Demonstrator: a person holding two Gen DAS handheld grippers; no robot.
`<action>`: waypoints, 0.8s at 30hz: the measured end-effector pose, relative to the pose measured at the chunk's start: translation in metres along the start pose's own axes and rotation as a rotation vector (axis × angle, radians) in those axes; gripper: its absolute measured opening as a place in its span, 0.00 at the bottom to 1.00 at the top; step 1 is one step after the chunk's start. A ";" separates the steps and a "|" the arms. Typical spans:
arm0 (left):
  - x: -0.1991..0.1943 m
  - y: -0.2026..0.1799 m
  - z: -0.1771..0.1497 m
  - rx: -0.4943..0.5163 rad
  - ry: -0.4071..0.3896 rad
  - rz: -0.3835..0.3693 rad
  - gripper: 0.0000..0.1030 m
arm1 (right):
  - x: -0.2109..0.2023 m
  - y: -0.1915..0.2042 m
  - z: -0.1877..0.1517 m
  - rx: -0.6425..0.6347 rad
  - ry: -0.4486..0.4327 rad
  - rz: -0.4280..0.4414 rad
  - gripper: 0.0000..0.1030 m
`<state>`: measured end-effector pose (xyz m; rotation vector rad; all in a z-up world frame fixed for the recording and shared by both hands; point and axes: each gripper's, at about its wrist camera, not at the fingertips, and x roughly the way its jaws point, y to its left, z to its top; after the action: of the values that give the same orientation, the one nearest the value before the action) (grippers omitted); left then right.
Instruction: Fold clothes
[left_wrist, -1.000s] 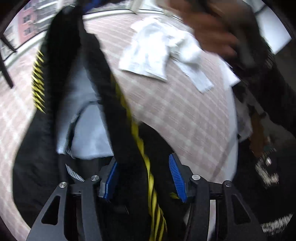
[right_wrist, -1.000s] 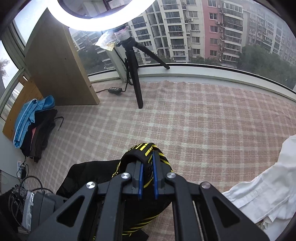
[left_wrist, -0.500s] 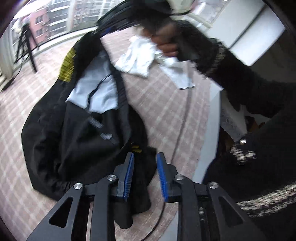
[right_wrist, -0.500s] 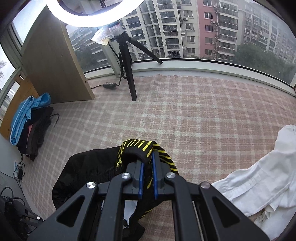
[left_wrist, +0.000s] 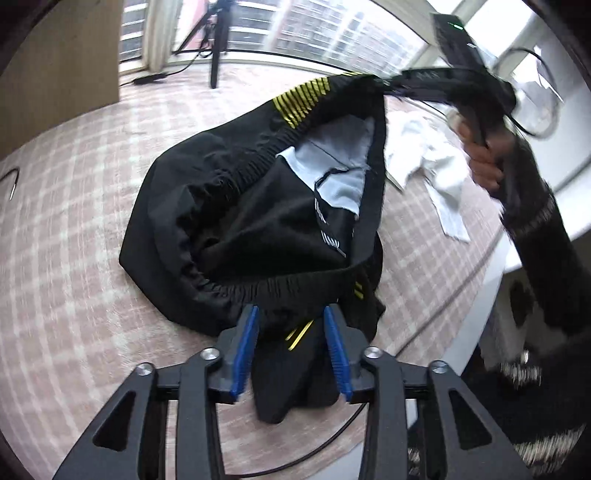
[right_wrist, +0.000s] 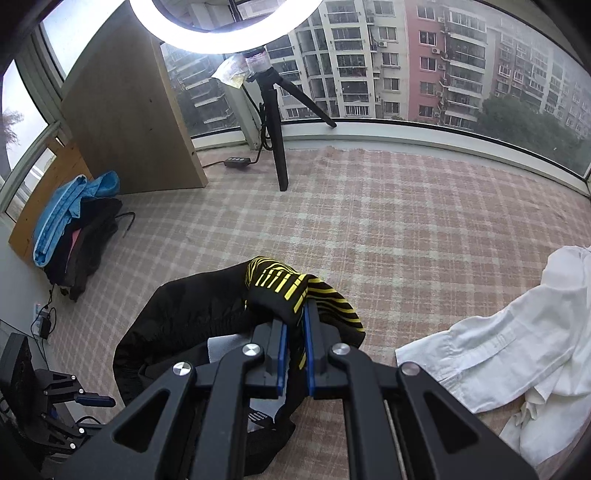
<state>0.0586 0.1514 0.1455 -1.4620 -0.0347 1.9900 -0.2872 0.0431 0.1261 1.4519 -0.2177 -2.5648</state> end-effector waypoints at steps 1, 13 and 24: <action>0.002 -0.003 0.002 -0.004 -0.014 -0.002 0.40 | 0.000 0.001 -0.001 -0.003 0.002 0.000 0.08; -0.017 0.008 0.007 0.024 -0.137 0.096 0.65 | -0.014 -0.038 -0.027 -0.013 0.103 -0.122 0.16; 0.012 0.071 0.038 -0.026 -0.013 0.048 0.31 | -0.006 0.087 -0.078 -0.182 0.196 0.426 0.25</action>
<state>-0.0104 0.1150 0.1222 -1.4793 -0.0315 2.0448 -0.2089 -0.0430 0.1102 1.3998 -0.2295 -2.0376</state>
